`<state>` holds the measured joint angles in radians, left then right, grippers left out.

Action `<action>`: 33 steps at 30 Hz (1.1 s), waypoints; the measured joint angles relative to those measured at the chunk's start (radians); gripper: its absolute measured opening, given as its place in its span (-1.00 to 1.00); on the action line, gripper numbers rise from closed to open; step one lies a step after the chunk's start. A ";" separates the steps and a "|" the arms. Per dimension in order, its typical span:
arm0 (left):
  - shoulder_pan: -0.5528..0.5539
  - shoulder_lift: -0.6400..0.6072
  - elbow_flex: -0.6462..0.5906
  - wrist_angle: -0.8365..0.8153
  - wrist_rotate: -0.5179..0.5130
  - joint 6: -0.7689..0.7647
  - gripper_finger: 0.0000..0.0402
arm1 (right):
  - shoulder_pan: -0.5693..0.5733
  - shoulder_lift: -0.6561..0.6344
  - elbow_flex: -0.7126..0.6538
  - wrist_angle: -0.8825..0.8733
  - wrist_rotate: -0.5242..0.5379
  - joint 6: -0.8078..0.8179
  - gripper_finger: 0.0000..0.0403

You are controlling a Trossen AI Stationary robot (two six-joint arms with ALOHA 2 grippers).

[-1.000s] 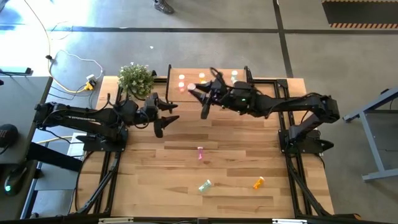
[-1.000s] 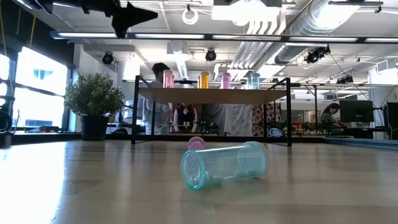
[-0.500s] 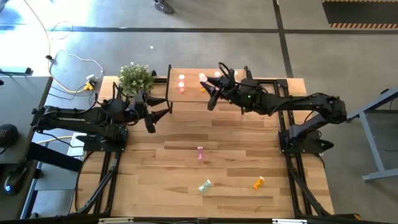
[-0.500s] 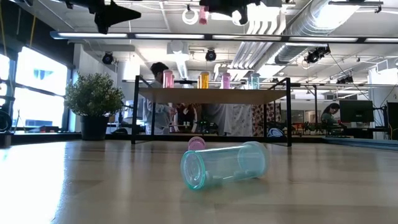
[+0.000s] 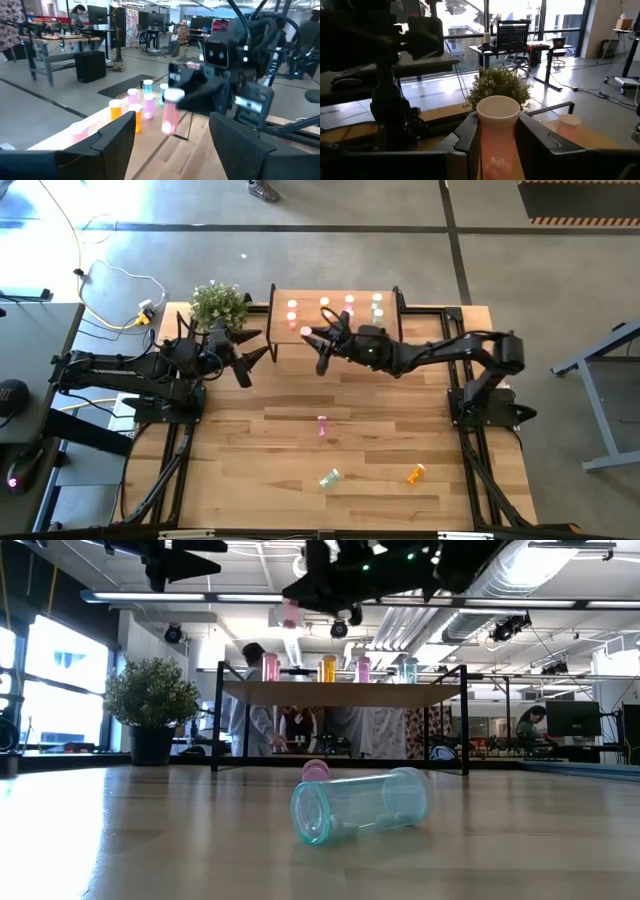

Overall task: Pick and place medicine bottles onto shelf by color
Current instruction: Put the pink pill bottle on the shelf aligned with the other pink pill bottles

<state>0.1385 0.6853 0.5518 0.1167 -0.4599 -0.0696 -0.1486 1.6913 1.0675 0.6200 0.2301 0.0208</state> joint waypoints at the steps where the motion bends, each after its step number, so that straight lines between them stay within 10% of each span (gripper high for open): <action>1: 0.000 0.000 0.000 0.000 -0.001 0.005 0.20 | 0.000 0.025 0.011 0.025 -0.002 0.002 -0.54; 15: 0.001 0.000 0.000 0.004 -0.026 0.072 0.20 | -0.017 0.217 0.026 0.271 0.028 0.067 -0.54; 33: 0.001 0.000 0.000 0.004 -0.027 0.130 0.20 | -0.037 0.285 0.149 0.123 0.099 0.009 -0.54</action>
<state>0.1390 0.6857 0.5514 0.1206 -0.4866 0.0605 -0.1861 1.9759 1.2167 0.7426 0.3293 0.0295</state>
